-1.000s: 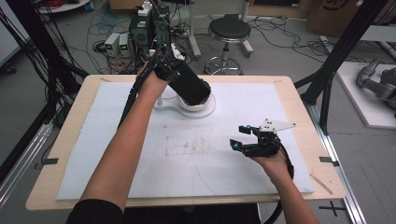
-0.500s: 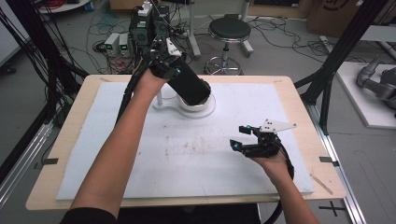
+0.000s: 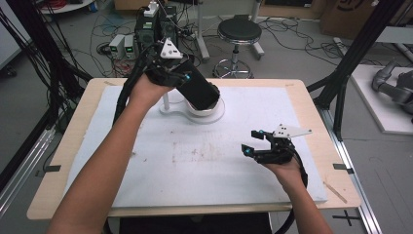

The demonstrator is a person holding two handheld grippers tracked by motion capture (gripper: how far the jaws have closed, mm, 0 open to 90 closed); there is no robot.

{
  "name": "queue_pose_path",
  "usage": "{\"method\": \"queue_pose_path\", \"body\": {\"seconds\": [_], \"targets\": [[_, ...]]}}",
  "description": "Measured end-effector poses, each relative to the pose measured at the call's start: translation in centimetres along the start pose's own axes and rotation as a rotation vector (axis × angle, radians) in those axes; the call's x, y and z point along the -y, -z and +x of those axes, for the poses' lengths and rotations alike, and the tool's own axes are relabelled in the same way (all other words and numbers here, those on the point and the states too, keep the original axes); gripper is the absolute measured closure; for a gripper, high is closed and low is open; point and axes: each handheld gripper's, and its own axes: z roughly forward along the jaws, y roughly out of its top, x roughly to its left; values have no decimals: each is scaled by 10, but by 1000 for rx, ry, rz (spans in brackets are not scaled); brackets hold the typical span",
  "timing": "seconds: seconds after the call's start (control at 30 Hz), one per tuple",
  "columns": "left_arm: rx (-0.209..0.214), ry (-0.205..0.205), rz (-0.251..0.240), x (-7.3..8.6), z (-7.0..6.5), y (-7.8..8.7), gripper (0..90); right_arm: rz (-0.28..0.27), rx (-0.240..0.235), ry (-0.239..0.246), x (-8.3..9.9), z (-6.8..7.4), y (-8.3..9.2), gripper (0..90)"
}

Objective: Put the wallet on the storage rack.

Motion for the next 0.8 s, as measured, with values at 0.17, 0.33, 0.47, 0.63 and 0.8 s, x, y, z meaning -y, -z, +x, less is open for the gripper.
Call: {"method": "queue_pose_path", "body": {"seconds": [0.17,0.33,0.47,0.63,0.8], "targets": [[89,7,-16,13,-5,13,413,-9,15,-2,0,-2,2,252],[133,49,-48,36,-9,30,371,-14,25,-11,1,-3,6,251],[200,109,-86,68,-12,48,353,-23,38,-19,1,-5,8,250],[238,126,-115,93,-16,65,307,-27,55,-25,2,-8,9,242],[299,164,-163,114,-22,75,284,-32,68,-24,2,-10,11,233]]}}
